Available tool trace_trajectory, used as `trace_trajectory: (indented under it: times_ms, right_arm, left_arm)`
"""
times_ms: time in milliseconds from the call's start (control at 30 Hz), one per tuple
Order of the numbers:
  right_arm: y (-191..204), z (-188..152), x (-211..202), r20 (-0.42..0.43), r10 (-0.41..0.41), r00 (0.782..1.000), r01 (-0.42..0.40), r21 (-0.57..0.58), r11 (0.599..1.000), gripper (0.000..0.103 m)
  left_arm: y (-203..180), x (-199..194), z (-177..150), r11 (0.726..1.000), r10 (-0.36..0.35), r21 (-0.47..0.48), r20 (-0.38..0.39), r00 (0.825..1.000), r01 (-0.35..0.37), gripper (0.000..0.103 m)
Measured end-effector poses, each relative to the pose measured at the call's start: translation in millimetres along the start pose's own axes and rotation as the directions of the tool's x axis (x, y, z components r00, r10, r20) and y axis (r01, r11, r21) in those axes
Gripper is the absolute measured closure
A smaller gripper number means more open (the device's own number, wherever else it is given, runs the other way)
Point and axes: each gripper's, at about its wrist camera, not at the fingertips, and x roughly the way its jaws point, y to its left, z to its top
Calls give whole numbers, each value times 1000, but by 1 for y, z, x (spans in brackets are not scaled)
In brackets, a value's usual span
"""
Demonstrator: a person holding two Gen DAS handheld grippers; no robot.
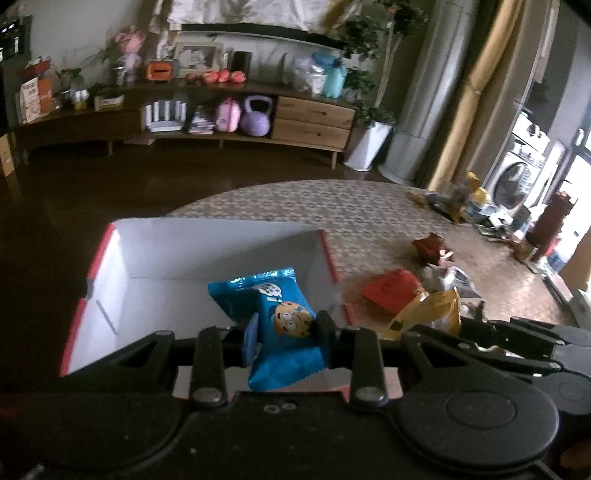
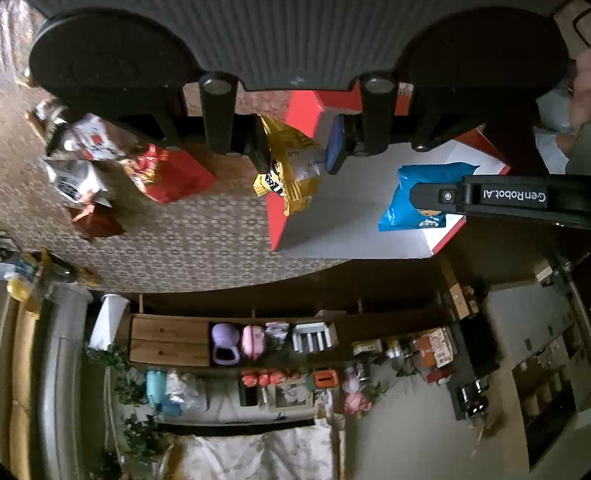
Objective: Organize snacks
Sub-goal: 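Carry the blue packet and yellow bag into the red shoebox with both grippers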
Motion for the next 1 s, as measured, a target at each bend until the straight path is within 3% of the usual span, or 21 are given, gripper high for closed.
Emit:
trace_trajectory:
  times_ms: [567,1000]
  right_arm:
    - [45,9,86,-118,3,993,-11,-69,998,70]
    - [57,-1,116,-191,-1,982,-15,-85,996,70]
  left_arm:
    - [80,40,0,987,146,-51,-67,987,-149,72]
    - [94,66,-13,984,173,-18,-146,974,-178,72]
